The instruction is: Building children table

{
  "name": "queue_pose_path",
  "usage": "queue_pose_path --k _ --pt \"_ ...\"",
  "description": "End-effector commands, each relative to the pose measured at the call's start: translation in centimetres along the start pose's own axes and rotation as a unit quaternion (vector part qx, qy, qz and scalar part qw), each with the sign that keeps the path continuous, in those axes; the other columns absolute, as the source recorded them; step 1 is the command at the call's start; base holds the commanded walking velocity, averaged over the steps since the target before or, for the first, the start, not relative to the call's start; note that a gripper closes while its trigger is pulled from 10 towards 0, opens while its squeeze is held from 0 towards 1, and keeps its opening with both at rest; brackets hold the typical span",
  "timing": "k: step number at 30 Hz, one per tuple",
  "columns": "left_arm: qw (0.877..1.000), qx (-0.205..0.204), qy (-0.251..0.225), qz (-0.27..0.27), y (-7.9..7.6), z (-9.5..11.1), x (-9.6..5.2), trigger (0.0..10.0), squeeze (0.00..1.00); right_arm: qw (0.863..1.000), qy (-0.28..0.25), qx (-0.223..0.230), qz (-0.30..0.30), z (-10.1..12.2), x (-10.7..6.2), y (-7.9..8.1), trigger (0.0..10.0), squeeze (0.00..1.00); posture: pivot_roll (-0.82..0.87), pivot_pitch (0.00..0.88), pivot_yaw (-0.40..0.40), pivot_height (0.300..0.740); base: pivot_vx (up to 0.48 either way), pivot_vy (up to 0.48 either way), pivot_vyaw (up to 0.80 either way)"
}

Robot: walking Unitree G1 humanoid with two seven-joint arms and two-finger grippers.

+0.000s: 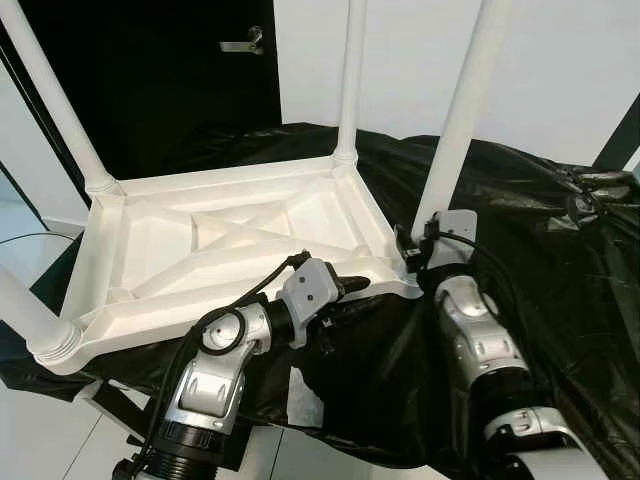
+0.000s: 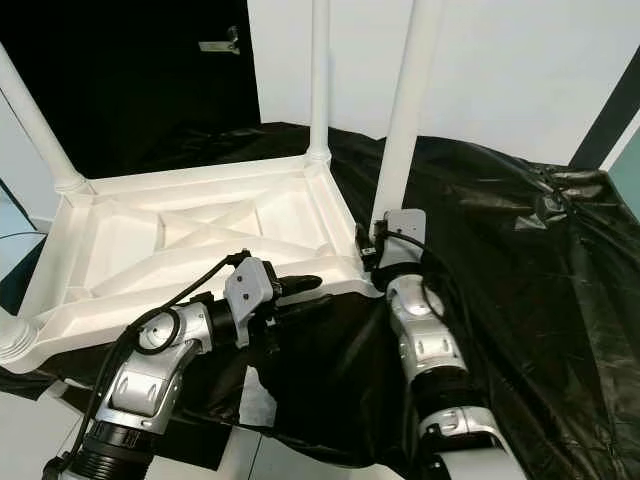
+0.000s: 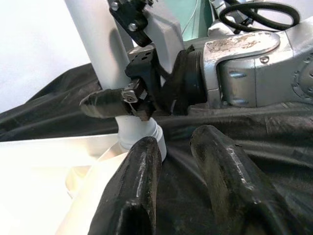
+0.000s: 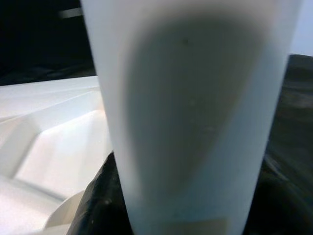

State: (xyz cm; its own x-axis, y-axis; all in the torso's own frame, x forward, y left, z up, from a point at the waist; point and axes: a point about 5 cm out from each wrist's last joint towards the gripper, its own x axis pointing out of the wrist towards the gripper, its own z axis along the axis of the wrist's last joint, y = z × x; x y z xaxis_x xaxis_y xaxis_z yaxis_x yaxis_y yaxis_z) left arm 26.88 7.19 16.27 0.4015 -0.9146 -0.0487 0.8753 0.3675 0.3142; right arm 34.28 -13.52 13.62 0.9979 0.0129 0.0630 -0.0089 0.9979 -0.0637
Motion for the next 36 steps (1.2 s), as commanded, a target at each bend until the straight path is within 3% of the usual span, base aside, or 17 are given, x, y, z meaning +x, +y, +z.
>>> queue_pose_path --k 1,4,17,18,26,30,31,32,34,36 --pt "0.998 -0.001 -0.002 0.058 0.5 0.0 0.2 10.0 0.0 0.996 0.051 -0.004 -0.067 -2.0 -0.8 -0.4 10.0 0.0 0.01 0.0 -0.029 0.74 0.0 0.0 0.0" --pt "0.998 -0.002 -0.003 0.057 0.4 0.0 0.4 10.0 0.0 0.997 0.047 0.003 -0.068 -1.8 -1.0 0.8 10.0 0.0 0.01 0.0 -0.028 0.74 0.0 0.0 0.0" --pt "0.998 0.0 -0.005 0.06 0.5 0.3 0.3 10.0 0.0 0.998 0.032 -0.003 -0.063 -1.0 -1.2 1.4 10.0 0.0 0.01 0.0 -0.032 0.74 0.0 0.0 0.0" --pt "0.998 0.0 -0.005 0.06 0.5 0.3 0.3 10.0 0.0 0.998 0.024 0.003 -0.06 -0.8 -1.3 1.3 10.0 1.0 0.01 0.0 -0.032 0.74 0.0 0.0 0.0" --pt "0.998 0.0 -0.005 0.06 0.5 0.4 0.3 10.0 0.0 0.999 -0.017 0.038 -0.018 0.4 -1.8 1.0 10.0 1.0 0.01 0.0 -0.026 0.74 0.0 0.0 0.0" --pt "0.998 -0.001 -0.005 0.058 0.5 0.4 0.2 10.0 0.0 0.998 -0.028 0.04 0.039 0.1 -2.6 0.0 10.0 1.0 0.0 0.0 -0.024 0.74 0.0 0.0 0.0" --pt "0.998 -0.001 -0.004 0.057 0.5 0.4 0.2 10.0 0.0 0.996 -0.033 0.029 0.074 -0.2 -3.0 -0.8 10.0 0.0 0.0 0.0 -0.023 0.74 0.0 0.0 0.0" --pt "0.998 -0.001 -0.004 0.057 0.5 0.4 0.2 10.0 0.0 0.996 -0.033 0.029 0.074 -0.2 -3.0 -0.8 10.0 0.0 0.0 0.0 -0.023 0.74 0.0 0.0 0.0" --pt "0.998 0.0 -0.005 0.055 0.6 0.3 0.3 10.0 0.0 0.989 -0.022 -0.017 0.145 -1.2 -3.3 -2.4 10.0 0.0 -0.01 0.0 -0.014 0.74 0.0 0.0 0.0" --pt "0.999 0.0 -0.005 0.054 0.6 0.3 0.4 10.0 0.0 0.985 -0.011 -0.033 0.172 -1.6 -3.2 -3.0 10.0 0.0 -0.02 0.0 -0.013 0.74 0.0 0.0 0.0"
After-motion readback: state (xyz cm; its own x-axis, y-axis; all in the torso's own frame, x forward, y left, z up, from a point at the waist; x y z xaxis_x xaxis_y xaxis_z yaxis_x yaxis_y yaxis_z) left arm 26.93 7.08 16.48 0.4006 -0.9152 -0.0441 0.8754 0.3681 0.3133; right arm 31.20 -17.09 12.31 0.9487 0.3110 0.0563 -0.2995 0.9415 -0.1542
